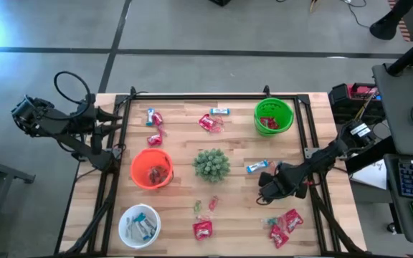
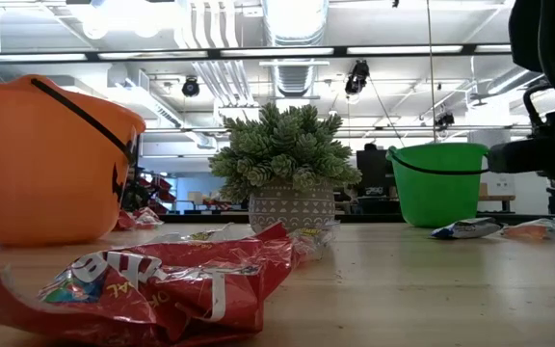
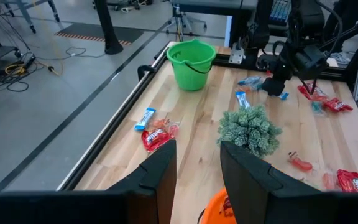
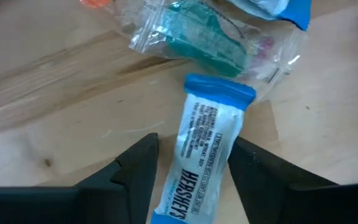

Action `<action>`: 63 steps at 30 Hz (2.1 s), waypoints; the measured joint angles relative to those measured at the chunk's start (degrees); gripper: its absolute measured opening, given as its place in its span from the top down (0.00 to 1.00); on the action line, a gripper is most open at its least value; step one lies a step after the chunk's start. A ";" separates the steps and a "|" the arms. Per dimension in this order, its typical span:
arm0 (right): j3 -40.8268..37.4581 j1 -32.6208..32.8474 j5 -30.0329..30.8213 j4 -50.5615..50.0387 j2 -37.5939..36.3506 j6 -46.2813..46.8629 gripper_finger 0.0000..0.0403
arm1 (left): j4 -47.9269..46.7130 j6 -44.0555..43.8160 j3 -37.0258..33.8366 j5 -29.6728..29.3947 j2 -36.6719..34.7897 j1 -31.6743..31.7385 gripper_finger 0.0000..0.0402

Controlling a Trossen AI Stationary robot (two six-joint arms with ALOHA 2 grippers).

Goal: Sort candy
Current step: Put the white chocolate into the white bucket

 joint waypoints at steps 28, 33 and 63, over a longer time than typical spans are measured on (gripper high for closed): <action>17.55 3.14 17.90 -5.30 -3.35 -12.08 0.97 | 2.40 -1.53 0.00 -0.28 0.43 0.02 0.73; 27.22 2.19 30.59 -10.73 -2.88 -19.85 0.97 | 2.73 -1.38 0.00 0.46 1.60 0.00 0.71; 47.07 -13.71 48.66 24.63 -2.56 -96.83 0.97 | 27.21 -11.25 0.00 1.76 15.62 0.00 0.61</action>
